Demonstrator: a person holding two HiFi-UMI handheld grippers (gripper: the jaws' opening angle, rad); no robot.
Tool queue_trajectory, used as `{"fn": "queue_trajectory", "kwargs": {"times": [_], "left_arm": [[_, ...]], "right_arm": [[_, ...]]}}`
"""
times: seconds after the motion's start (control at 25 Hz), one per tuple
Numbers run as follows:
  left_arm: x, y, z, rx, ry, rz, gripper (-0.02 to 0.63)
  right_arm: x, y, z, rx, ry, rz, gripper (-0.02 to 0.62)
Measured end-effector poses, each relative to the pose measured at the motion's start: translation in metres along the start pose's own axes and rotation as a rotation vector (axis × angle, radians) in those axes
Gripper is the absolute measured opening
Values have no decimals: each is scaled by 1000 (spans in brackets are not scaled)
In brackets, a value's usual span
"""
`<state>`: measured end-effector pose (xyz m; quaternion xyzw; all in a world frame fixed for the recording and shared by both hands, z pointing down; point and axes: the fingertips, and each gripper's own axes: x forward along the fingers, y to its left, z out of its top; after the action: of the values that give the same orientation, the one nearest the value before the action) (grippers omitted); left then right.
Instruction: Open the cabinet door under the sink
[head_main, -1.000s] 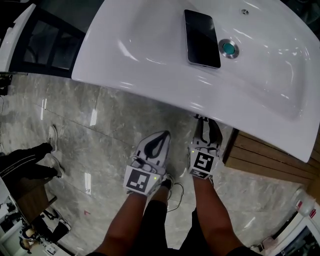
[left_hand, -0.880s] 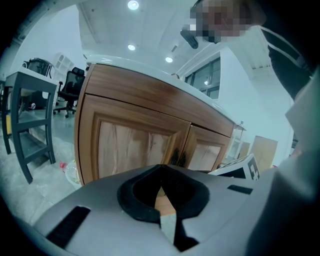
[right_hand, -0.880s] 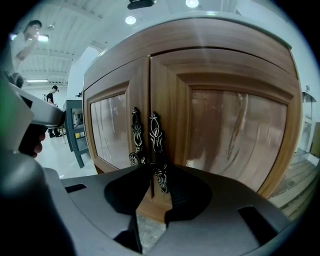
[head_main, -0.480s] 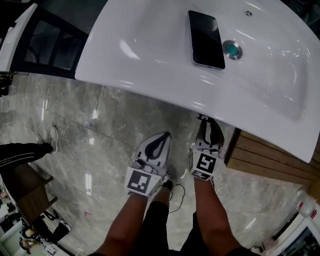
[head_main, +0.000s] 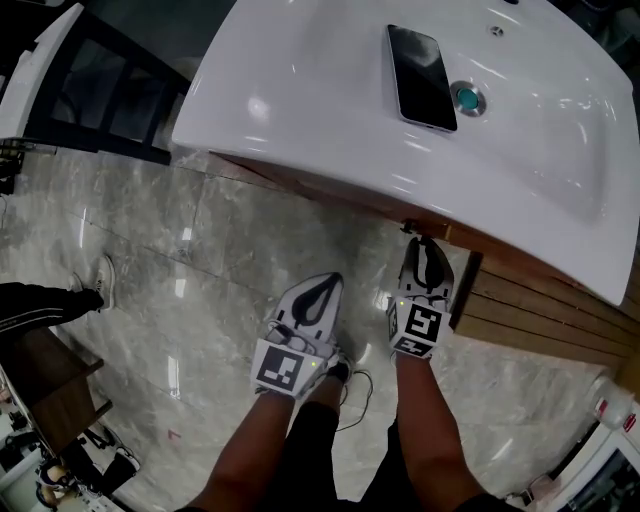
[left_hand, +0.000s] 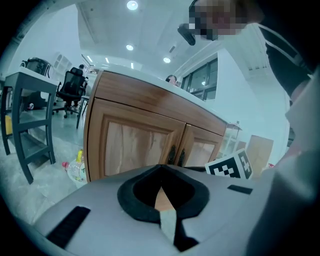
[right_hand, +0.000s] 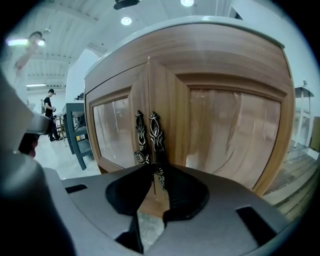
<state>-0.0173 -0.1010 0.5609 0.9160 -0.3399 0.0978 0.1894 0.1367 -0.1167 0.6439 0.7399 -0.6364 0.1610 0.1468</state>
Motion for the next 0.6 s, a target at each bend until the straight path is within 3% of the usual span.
{"fn": "queue_trajectory", "kwargs": {"times": [0.32,0.6], "left_arm": [[-22,-5,-2,30,14,-36,23],[-30,-20,-4,44,-8,-16,23]], "right_arm": [[-15,3,-7,3,9,25,94],[-39,5,-16,-22,2,96,94]]}}
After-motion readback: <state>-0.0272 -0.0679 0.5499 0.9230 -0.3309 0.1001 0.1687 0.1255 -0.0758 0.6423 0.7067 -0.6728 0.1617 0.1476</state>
